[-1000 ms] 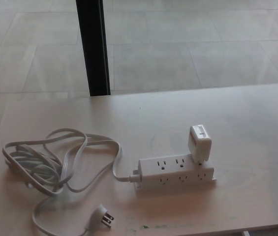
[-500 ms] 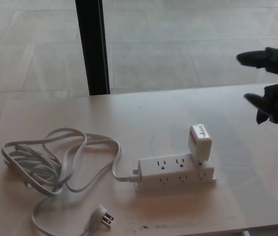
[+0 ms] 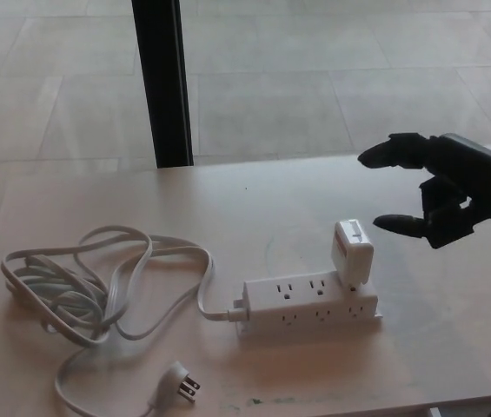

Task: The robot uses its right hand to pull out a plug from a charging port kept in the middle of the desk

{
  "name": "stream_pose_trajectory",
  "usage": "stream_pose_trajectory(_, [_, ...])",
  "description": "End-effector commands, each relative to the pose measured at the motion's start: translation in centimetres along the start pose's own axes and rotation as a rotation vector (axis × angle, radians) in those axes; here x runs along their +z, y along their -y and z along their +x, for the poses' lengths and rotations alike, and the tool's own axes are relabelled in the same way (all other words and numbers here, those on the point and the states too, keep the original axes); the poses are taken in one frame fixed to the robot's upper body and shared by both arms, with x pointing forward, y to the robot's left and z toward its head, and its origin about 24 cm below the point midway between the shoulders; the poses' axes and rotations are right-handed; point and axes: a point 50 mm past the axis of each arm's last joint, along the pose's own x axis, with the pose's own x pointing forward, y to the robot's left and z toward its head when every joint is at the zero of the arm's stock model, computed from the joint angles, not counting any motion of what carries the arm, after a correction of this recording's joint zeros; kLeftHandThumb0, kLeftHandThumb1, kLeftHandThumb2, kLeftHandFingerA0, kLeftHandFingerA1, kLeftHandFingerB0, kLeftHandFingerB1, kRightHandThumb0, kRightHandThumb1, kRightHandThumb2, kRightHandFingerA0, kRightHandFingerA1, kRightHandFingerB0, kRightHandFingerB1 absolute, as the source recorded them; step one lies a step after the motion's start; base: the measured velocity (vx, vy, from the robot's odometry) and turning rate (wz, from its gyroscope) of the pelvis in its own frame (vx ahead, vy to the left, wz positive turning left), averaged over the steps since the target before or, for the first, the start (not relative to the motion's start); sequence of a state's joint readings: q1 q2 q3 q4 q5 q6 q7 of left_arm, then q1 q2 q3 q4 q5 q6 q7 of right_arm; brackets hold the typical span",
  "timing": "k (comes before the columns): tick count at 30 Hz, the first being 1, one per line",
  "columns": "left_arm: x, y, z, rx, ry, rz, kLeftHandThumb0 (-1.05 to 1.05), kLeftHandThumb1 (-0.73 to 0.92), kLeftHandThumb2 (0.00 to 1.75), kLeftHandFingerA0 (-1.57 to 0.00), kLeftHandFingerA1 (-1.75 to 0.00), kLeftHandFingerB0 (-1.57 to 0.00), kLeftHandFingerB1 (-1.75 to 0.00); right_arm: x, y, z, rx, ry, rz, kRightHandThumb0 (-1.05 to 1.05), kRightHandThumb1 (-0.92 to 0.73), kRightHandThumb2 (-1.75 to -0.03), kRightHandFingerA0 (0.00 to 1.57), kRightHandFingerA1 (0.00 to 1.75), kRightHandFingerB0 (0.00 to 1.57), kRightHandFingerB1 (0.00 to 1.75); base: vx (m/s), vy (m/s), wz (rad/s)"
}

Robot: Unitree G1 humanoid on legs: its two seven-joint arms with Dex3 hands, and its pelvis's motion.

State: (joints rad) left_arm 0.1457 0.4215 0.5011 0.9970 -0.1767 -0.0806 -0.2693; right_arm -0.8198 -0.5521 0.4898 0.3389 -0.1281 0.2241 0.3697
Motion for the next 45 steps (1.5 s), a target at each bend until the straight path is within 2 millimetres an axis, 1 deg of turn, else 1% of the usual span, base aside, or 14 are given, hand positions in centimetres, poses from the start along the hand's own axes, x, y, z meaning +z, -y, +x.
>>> stream_pose_trajectory(1, [1.5,-1.5,-0.1,0.011,0.053,0.019,-0.88,0.87,1.2,-0.58,-0.63,-0.12,-0.4,0.7,0.8,0.7,0.052,-0.055,-0.348,-0.97,-0.67,-0.65,0.75,1.54,0.16,0.35,0.0,0.0,0.0])
stream_pose_trajectory(2, [1.6,-1.6,-0.1,0.019,0.053,0.014,-0.9,0.92,0.85,-0.63,-0.55,-0.17,-0.35,1.0,0.7,0.9,0.052,-0.048,-0.366,-0.95,-0.53,-0.93,0.9,1.4,0.12,0.43,0.0,0.0,0.0])
stream_pose_trajectory(4, [1.8,-1.6,-0.1,0.02,0.063,0.015,-0.91,0.92,0.84,-0.62,-0.54,-0.18,-0.35,1.4,0.7,1.0,0.054,-0.034,-0.395,-0.93,-0.67,-0.61,0.85,1.58,0.19,0.36,0.0,0.0,0.0])
stream_pose_trajectory(8, [2.0,-1.5,0.0,0.014,0.066,0.008,-0.92,0.92,0.84,-0.63,-0.55,-0.19,-0.36,2.0,0.2,1.3,0.066,-0.023,-0.422,-0.95,-0.55,-0.91,0.84,1.27,0.14,0.45,0.0,0.0,0.0])
stream_pose_trajectory(14, [2.0,-1.4,0.1,0.015,0.068,0.012,-0.93,0.91,0.85,-0.64,-0.55,-0.2,-0.36,2.6,-0.8,1.7,0.073,0.003,-0.461,-0.85,-0.63,-0.63,0.8,1.5,0.11,0.37,0.0,0.0,0.0])
stream_pose_trajectory(16, [2.1,-1.3,0.1,0.011,0.072,0.0,-0.91,0.92,0.84,-0.6,-0.55,-0.19,-0.37,2.7,-1.1,1.8,0.076,0.003,-0.47,-0.91,-0.53,-0.91,0.93,1.38,0.07,0.42,0.0,0.0,0.0])
stream_pose_trajectory(17, [2.2,-1.3,0.1,0.009,0.073,-0.002,-0.91,0.92,0.84,-0.61,-0.55,-0.19,-0.38,2.7,-1.2,1.8,0.082,0.002,-0.47,-0.86,-0.64,-0.64,0.83,1.54,0.11,0.37,0.0,0.0,0.0])
stream_pose_trajectory(18, [2.1,-1.3,0.2,0.013,0.069,0.003,-0.92,0.92,0.85,-0.61,-0.54,-0.2,-0.37,2.7,-1.3,1.9,0.087,-0.003,-0.466,-0.89,-0.52,-0.88,0.93,1.4,0.08,0.44,0.0,0.0,0.0])
stream_pose_trajectory(22, [2.1,-1.3,0.2,0.018,0.067,0.007,-0.91,0.92,0.85,-0.63,-0.54,-0.2,-0.37,2.6,-1.6,2.0,0.097,-0.013,-0.458,-0.87,-0.63,-0.64,0.81,1.57,0.16,0.36,0.0,0.0,0.0])
stream_pose_trajectory(34, [2.2,-1.2,0.2,0.019,0.07,0.019,-0.92,0.91,0.85,-0.66,-0.56,-0.21,-0.38,2.0,-1.7,2.1,0.115,-0.055,-0.473,-0.9,-0.52,-0.91,0.91,1.38,0.08,0.44,0.0,0.0,0.0])
stream_pose_trajectory(37, [2.2,-1.2,0.3,0.017,0.068,0.009,-0.9,0.91,0.84,-0.66,-0.57,-0.21,-0.37,1.9,-1.8,2.1,0.117,-0.056,-0.474,-0.87,-0.63,-0.64,0.79,1.54,0.14,0.36,0.0,0.0,0.0])
stream_pose_trajectory(38, [2.2,-1.2,0.2,0.011,0.07,0.012,-0.92,0.91,0.85,-0.65,-0.57,-0.2,-0.37,1.9,-1.9,2.1,0.123,-0.058,-0.471,-0.91,-0.52,-0.9,0.89,1.37,0.1,0.44,0.0,0.0,0.0])
stream_pose_trajectory(41, [2.2,-1.2,0.3,0.017,0.068,0.018,-0.93,0.91,0.85,-0.66,-0.57,-0.21,-0.37,2.0,-2.0,2.3,0.132,-0.054,-0.462,-0.86,-0.62,-0.63,0.78,1.59,0.15,0.34,0.0,0.0,0.0])
stream_pose_trajectory(45, [2.3,-1.2,0.2,0.01,0.072,0.0,-0.91,0.92,0.83,-0.66,-0.56,-0.21,-0.37,2.4,-2.2,2.5,0.132,-0.042,-0.464,-0.91,-0.51,-0.88,0.88,1.41,0.11,0.43,0.0,0.0,0.0])
